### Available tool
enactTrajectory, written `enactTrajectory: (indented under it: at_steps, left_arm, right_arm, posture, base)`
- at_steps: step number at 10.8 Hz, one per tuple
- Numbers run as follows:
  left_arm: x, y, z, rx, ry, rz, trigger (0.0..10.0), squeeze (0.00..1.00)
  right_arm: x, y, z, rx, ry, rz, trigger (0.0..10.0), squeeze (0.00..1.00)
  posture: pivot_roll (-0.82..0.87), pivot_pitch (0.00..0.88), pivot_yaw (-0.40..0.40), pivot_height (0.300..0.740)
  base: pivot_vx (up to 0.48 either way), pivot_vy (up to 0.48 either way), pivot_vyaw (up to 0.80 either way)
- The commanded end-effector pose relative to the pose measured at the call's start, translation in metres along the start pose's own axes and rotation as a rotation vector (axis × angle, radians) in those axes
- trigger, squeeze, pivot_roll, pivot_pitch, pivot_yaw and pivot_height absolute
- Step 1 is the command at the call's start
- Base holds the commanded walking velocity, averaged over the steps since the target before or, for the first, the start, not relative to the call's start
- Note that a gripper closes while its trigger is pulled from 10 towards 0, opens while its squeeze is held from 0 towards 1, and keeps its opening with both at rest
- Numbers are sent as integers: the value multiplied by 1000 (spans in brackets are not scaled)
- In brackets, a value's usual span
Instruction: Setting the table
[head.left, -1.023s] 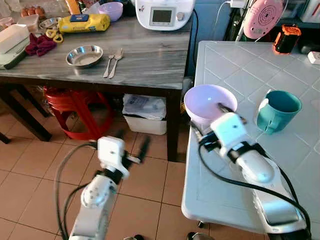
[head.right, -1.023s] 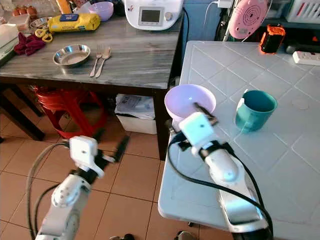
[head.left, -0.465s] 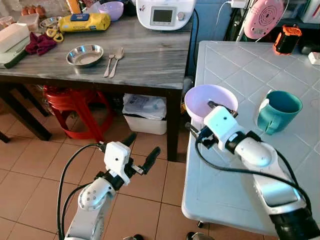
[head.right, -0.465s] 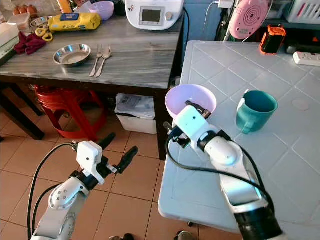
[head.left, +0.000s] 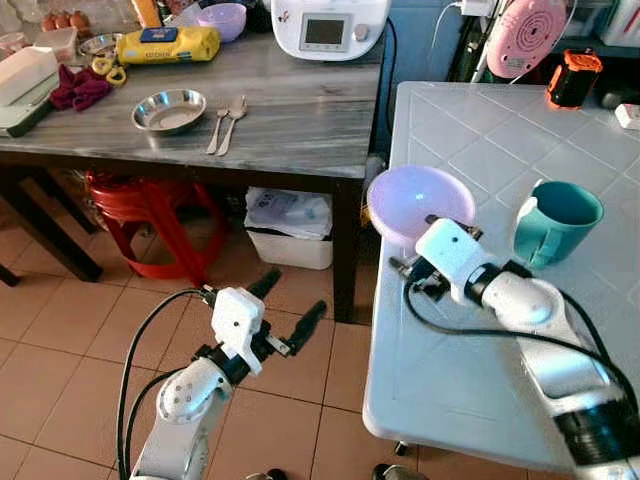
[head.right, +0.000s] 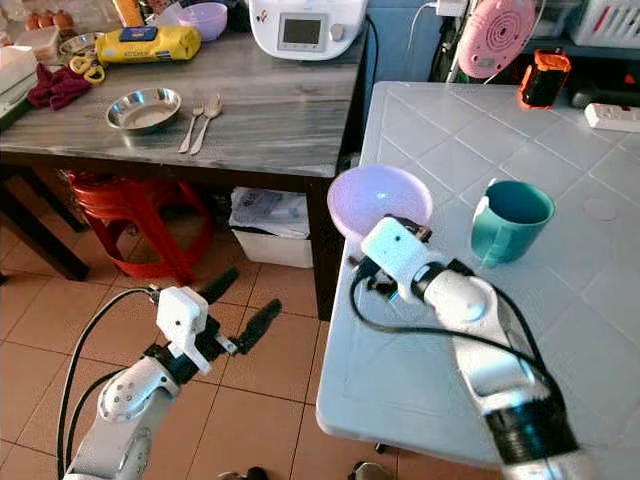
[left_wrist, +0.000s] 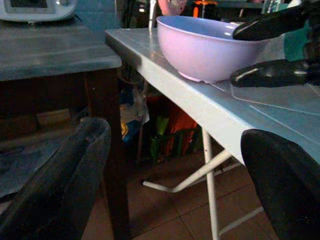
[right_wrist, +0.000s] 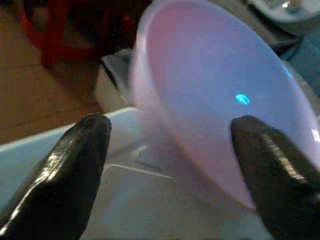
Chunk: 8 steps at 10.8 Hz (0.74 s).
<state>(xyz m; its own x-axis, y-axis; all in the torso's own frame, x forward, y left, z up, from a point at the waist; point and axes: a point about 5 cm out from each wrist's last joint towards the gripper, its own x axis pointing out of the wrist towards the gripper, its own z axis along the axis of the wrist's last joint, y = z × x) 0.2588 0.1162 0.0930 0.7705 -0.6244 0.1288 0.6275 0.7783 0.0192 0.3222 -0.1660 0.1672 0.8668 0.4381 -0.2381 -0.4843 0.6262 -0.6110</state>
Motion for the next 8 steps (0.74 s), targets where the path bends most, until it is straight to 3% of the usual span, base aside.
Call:
enactTrajectory:
  at_steps: [1, 2, 8]
  left_arm:
    - [-5, -1, -5, 1, 24, -7, 10000, 0]
    - [-6, -3, -5, 0, 26, -12, 10000, 0]
    - [-9, -2, -8, 2, 41, -5, 10000, 0]
  right_arm:
    - [2, 1, 0, -19, 0, 20, 0, 82]
    - [1, 0, -3, -48, 10, 40, 0, 0]
    - [4, 1, -11, -105, 42, 67, 0, 0]
  posture:
    - [-157, 167, 56, 740]
    - [-156, 168, 55, 740]
    - [-143, 169, 59, 740]
  base:
    - [0, 0, 0]
    - [0, 0, 0]
    - [0, 0, 0]
